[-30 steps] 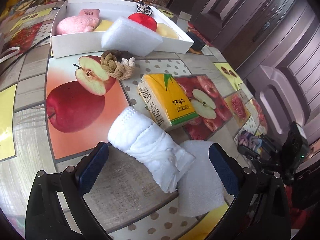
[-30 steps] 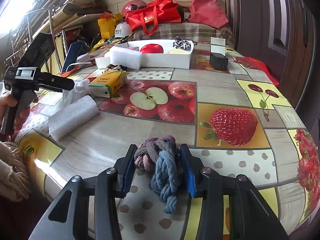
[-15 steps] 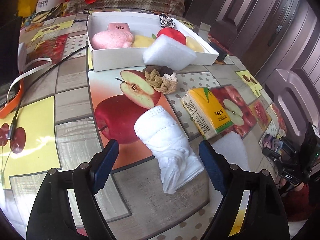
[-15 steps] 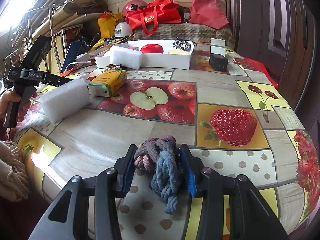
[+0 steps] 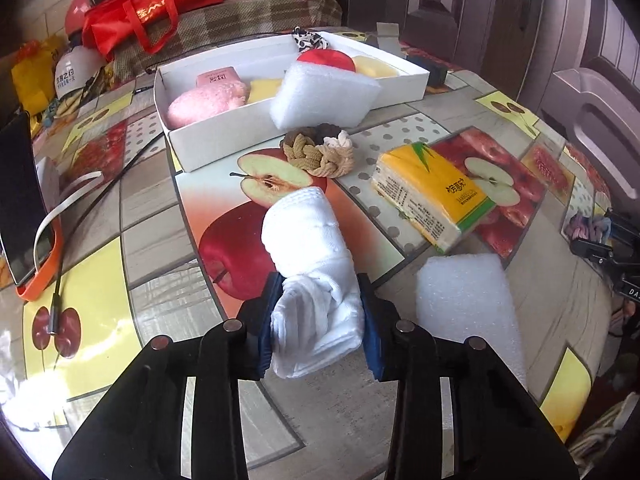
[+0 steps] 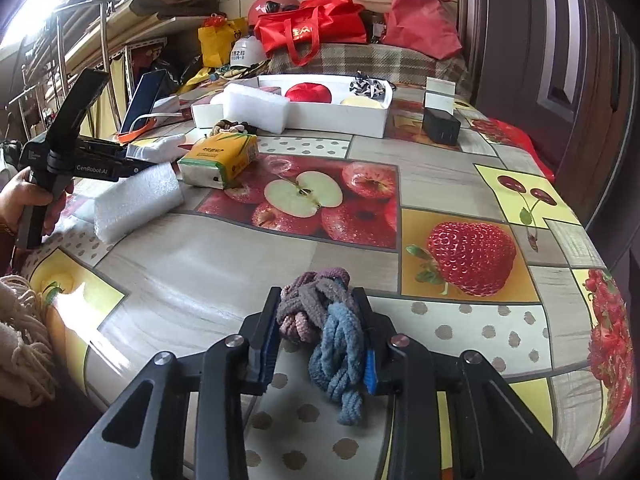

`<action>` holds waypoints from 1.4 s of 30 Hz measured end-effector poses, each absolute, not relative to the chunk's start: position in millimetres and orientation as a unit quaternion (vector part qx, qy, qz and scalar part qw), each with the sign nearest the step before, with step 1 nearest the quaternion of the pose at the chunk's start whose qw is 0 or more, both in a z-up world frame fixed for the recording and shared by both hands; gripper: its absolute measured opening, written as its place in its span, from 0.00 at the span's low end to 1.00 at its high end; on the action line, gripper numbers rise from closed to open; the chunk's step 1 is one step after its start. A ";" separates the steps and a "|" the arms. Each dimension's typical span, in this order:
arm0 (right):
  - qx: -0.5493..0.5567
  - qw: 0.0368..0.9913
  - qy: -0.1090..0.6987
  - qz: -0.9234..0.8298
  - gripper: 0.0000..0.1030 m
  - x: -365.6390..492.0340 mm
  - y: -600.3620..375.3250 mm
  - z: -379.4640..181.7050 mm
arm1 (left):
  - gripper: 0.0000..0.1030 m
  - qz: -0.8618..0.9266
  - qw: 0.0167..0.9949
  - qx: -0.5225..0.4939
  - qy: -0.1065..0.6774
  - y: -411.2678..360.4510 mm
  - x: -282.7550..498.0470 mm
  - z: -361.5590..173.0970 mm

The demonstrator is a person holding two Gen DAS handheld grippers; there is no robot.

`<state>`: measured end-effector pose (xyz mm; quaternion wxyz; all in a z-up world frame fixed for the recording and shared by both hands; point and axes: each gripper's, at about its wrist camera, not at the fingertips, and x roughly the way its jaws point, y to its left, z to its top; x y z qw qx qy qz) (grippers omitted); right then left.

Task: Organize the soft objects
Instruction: 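Carry the white glove and rope knot toward the white box with both grippers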

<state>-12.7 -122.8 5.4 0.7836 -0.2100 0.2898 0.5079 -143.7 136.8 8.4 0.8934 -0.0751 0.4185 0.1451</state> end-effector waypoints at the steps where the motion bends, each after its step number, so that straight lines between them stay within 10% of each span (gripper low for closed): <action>1: -0.206 0.783 0.292 0.509 0.26 -12.0 -122.9 5.8 | 0.34 0.142 0.897 -0.073 0.413 135.9 -144.5 9.8; 14: 0.033 0.848 0.213 0.484 0.25 28.6 -144.7 95.4 | 0.34 0.262 0.941 -0.062 0.207 139.3 -171.1 52.4; 42: -0.066 0.860 0.167 0.478 0.25 4.7 -10.8 67.4 | 0.34 0.334 0.928 -0.047 0.160 139.8 -127.2 56.9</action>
